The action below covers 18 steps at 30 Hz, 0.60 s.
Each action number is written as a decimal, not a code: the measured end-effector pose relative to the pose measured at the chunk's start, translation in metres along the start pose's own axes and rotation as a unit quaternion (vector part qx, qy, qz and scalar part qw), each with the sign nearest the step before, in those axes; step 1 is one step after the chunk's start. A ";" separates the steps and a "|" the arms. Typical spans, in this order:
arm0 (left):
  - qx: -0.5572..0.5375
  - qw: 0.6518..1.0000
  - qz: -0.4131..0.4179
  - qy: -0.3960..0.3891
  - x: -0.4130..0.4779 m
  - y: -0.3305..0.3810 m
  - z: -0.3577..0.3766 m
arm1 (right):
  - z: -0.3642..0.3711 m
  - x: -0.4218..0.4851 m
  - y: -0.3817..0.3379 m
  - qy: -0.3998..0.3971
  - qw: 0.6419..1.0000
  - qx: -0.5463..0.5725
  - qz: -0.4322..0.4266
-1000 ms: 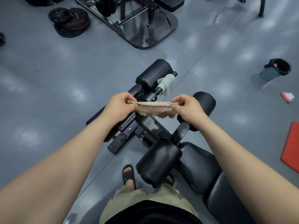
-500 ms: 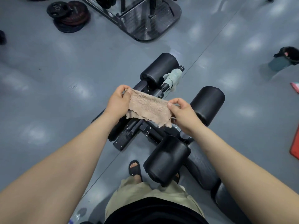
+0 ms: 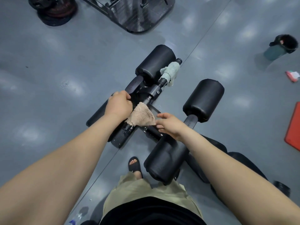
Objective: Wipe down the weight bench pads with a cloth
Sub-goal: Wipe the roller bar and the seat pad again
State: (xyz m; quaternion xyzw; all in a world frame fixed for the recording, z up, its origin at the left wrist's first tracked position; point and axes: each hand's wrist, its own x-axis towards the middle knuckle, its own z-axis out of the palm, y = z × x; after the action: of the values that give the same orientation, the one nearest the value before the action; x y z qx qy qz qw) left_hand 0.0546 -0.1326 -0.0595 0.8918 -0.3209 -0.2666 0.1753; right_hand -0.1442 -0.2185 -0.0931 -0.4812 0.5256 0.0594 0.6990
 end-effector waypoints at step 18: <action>0.109 0.989 0.050 -0.081 -0.027 0.015 0.031 | -0.075 0.076 -0.127 0.247 0.786 -0.484 -0.295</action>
State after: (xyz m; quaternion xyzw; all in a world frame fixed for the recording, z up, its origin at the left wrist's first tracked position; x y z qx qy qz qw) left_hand 0.0117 -0.1304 -0.0672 0.8637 -0.4056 -0.2922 0.0639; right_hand -0.0871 -0.3733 -0.0746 -0.8865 0.4146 -0.0238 0.2041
